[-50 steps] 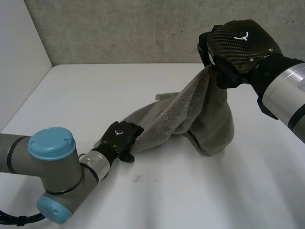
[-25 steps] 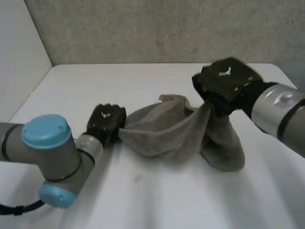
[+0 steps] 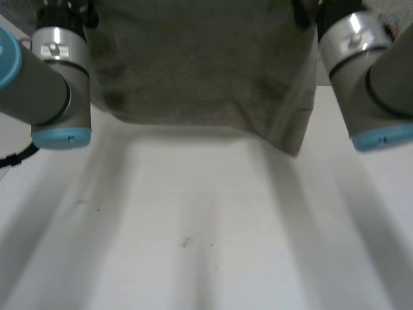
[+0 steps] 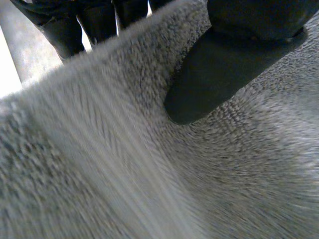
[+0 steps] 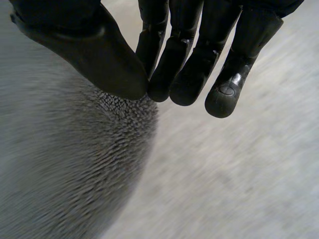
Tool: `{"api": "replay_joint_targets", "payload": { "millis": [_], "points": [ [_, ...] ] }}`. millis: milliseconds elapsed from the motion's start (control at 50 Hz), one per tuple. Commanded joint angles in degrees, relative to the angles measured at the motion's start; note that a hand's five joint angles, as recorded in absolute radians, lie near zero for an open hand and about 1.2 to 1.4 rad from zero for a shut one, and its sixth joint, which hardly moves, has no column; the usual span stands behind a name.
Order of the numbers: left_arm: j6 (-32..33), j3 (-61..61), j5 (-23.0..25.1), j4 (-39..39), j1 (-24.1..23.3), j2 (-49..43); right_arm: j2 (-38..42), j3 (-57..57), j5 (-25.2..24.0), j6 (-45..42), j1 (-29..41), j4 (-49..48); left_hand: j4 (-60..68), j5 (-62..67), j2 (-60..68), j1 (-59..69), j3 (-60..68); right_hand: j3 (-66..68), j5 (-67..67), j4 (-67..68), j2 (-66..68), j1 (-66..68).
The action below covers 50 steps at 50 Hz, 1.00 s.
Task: Fold the towel.
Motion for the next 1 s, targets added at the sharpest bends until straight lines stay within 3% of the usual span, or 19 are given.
{"api": "replay_joint_targets", "payload": {
  "millis": [20,140,240,340,480,500,520,560,580,600,800,1000],
  "points": [
    [0.15,-14.46,1.69,-5.96,-0.09,0.54,1.33,11.84,-1.42,-1.14,0.34,19.20,10.22,10.96,10.25,11.80,10.29,3.54,3.00,3.26,3.52,3.78],
    [0.50,-30.86,5.90,-10.70,0.00,1.07,4.86,20.04,-3.71,-0.79,0.34,27.68,10.22,10.96,10.25,11.80,10.29,3.54,3.00,3.26,3.52,3.78],
    [0.59,-40.65,6.70,-10.80,0.09,2.83,5.30,27.51,-8.98,-0.88,0.43,31.54,10.22,10.96,10.25,11.80,10.29,3.54,3.00,3.26,3.52,3.78],
    [0.68,-46.80,6.70,-10.80,0.35,6.43,-0.48,32.08,-14.24,-0.35,0.17,34.52,10.22,10.96,10.25,11.80,10.29,3.54,3.00,3.26,3.52,3.78],
    [0.77,-54.08,6.88,-10.71,3.07,14.41,-5.77,33.14,-15.04,-0.70,0.52,38.82,10.22,10.96,10.25,11.80,10.29,3.54,3.00,3.26,3.52,3.78],
    [0.77,-54.10,6.88,-10.71,3.08,14.43,-6.13,33.05,-15.04,-1.22,0.52,40.75,10.22,10.96,10.25,11.80,10.29,-6.40,-6.93,-6.67,-6.41,-6.15],
    [0.77,-55.14,6.88,-10.71,3.51,15.91,-6.13,33.05,-15.04,-1.23,0.52,40.77,10.22,10.96,10.25,11.80,10.29,-6.49,-7.03,-6.77,-6.51,-6.25],
    [0.77,-56.12,6.88,-10.62,3.95,16.98,-6.83,31.74,-15.48,-1.84,0.35,44.27,10.22,10.96,10.25,11.80,10.29,-42.81,-43.35,-43.08,-42.83,-42.56],
    [0.85,-56.81,6.88,-10.53,4.48,17.85,-6.83,31.73,-15.48,-1.84,0.34,44.29,10.22,10.96,10.25,11.80,10.29,-43.00,-43.53,-43.27,-43.01,-42.75],
    [0.94,-57.26,6.88,-10.45,4.92,18.38,-7.44,30.69,-15.31,-2.19,-0.27,44.46,10.22,10.96,10.25,11.80,10.29,-53.82,-54.36,-54.10,-53.84,-53.57],
    [1.21,-58.23,8.63,-9.48,7.64,17.77,-7.36,22.33,-14.43,-2.55,-0.54,37.34,10.22,10.96,10.25,11.80,10.29,-55.78,-56.32,-56.06,-55.80,-55.53],
    [1.21,-58.40,8.90,-6.75,8.17,17.24,7.21,9.95,-14.34,-8.07,1.30,38.14,10.22,10.96,10.25,11.80,10.29,-53.26,-53.80,-53.53,-53.28,-53.01]
  ]
}}
